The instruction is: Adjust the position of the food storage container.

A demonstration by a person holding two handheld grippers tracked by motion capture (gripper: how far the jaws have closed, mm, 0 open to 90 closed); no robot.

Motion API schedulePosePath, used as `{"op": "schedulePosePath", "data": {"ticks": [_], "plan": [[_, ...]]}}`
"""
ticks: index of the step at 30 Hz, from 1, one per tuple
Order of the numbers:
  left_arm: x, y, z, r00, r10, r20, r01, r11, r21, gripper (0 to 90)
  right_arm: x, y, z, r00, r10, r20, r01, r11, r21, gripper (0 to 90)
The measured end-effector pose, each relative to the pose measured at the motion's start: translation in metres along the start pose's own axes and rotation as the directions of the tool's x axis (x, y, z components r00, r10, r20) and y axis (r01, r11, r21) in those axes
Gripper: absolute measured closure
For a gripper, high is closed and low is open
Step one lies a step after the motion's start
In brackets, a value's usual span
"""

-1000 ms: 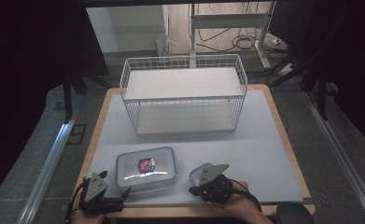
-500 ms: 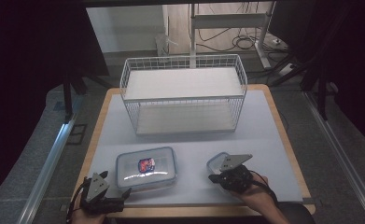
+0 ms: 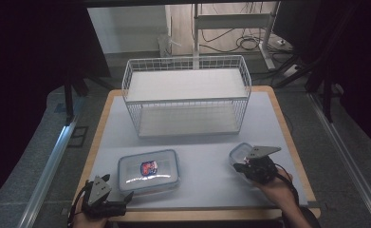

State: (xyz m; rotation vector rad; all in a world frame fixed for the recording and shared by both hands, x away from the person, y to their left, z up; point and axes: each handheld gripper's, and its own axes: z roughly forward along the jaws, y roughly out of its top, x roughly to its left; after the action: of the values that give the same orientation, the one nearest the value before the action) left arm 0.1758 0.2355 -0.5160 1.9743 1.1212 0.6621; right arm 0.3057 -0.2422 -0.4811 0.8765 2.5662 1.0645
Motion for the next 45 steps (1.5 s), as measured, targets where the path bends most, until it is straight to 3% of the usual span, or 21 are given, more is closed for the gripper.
{"op": "schedulePosePath", "data": {"ticks": [3,5,10,11,12,13,15,17,19,20,24,32,34,35,38,39,40,41,42,43,45], "plan": [[0.0,0.0,0.0,1.0,0.001,-0.001,-0.001,1.0,0.0,1.6,-0.013,-0.004,-0.004,0.998,0.038,0.051,-0.039,0.999,0.014,89.9],[0.0,0.0,0.0,1.0,0.001,0.0,-0.001,1.0,0.0,1.6,-0.016,-0.002,-0.005,0.9972,0.06,0.044,-0.06,0.998,-0.001,89.9],[-0.001,0.001,0.001,1.0,0.006,0.003,-0.006,1.0,0.0,1.6,-0.017,0.018,0.003,0.9981,0.024,0.057,-0.022,0.999,-0.026,89.8],[-0.001,0.001,0.001,1.0,0.008,0.002,-0.008,1.0,-0.001,1.6,-0.021,0.03,0.012,0.997,0.005,0.078,-0.004,1.0,-0.014,89.8],[-0.001,0.001,0.001,1.0,0.008,0.002,-0.008,1.0,-0.001,1.6,-0.021,0.03,0.012,0.997,0.005,0.078,-0.004,1.0,-0.014,89.8],[0.0,0.001,0.001,1.0,0.006,0.002,-0.006,1.0,-0.004,1.6,-0.03,0.041,0.022,0.9951,0.008,0.098,-0.008,1.0,0.001,89.8],[0.0,0.001,0.001,1.0,0.004,0.002,-0.004,1.0,-0.006,1.6,-0.036,0.045,0.028,0.9943,0.016,0.105,-0.018,1.0,0.01,89.8],[0.001,0.001,0.0,1.0,0.0,0.002,0.0,1.0,-0.008,1.6,-0.05,0.05,0.042,0.9929,0.027,0.116,-0.036,0.996,0.076,89.9],[0.001,0.001,0.0,1.0,-0.002,0.003,0.002,1.0,-0.009,1.6,-0.052,0.049,0.044,0.9931,0.024,0.115,-0.034,0.996,0.084,89.9],[0.001,0.0,0.0,1.0,-0.003,0.004,0.003,0.9999,-0.011,1.6,-0.053,0.048,0.044,0.9939,0.041,0.103,-0.049,0.996,0.078,90.0],[0.001,0.001,0.001,1.0,-0.002,0.005,0.002,1.0,-0.008,1.6,-0.046,0.04,0.032,0.9958,0.028,0.087,-0.035,0.995,0.09,90.0],[0.0,0.003,-0.002,0.9991,-0.021,0.037,0.022,0.9997,-0.008,1.2,-0.033,0.005,-0.005,0.9976,0.036,0.059,-0.042,0.994,0.103,89.9],[0.002,0.004,-0.004,0.9985,-0.027,0.047,0.027,0.9996,0.003,0.2,-0.03,0.0,-0.012,0.9971,0.035,0.068,-0.041,0.994,0.098,89.8],[0.005,0.004,-0.008,0.9982,-0.047,0.037,0.046,0.9989,0.005,1.3,-0.024,0.0,-0.016,0.9975,0.021,0.068,-0.026,0.997,0.069,89.7],[0.009,0.002,-0.012,0.9969,-0.068,0.041,0.067,0.9977,0.005,9.6,-0.019,0.002,-0.017,0.9985,0.025,0.049,-0.026,0.999,0.035,88.7],[0.012,0.001,-0.016,0.9964,-0.076,0.036,0.076,0.9971,0.005,17.0,-0.014,0.006,-0.015,0.9989,0.009,0.045,-0.009,1.0,0.0,86.7],[0.016,-0.001,-0.02,0.9953,-0.089,0.038,0.089,0.996,0.001,17.0,-0.014,0.006,-0.015,0.9989,0.009,0.045,-0.009,1.0,0.0,86.7],[0.023,-0.004,-0.027,0.9915,-0.115,0.061,0.116,0.9932,-0.013,32.7,-0.009,0.009,-0.012,0.9995,0.004,0.031,-0.003,1.0,-0.027,85.8],[0.023,-0.004,-0.027,0.9915,-0.115,0.061,0.116,0.9932,-0.013,41.5,-0.009,0.009,-0.012,0.9995,0.004,0.031,-0.003,1.0,-0.027,85.8],[0.026,-0.006,-0.029,0.9915,-0.122,0.047,0.122,0.9925,-0.007,41.5,-0.006,0.009,-0.01,0.9996,-0.001,0.029,0.002,0.999,-0.038,85.1],[0.032,-0.009,-0.031,0.9899,-0.13,0.057,0.13,0.9915,0.01,52.6,-0.001,0.01,-0.007,0.9996,-0.011,0.028,0.012,0.999,-0.051,83.4]]}}
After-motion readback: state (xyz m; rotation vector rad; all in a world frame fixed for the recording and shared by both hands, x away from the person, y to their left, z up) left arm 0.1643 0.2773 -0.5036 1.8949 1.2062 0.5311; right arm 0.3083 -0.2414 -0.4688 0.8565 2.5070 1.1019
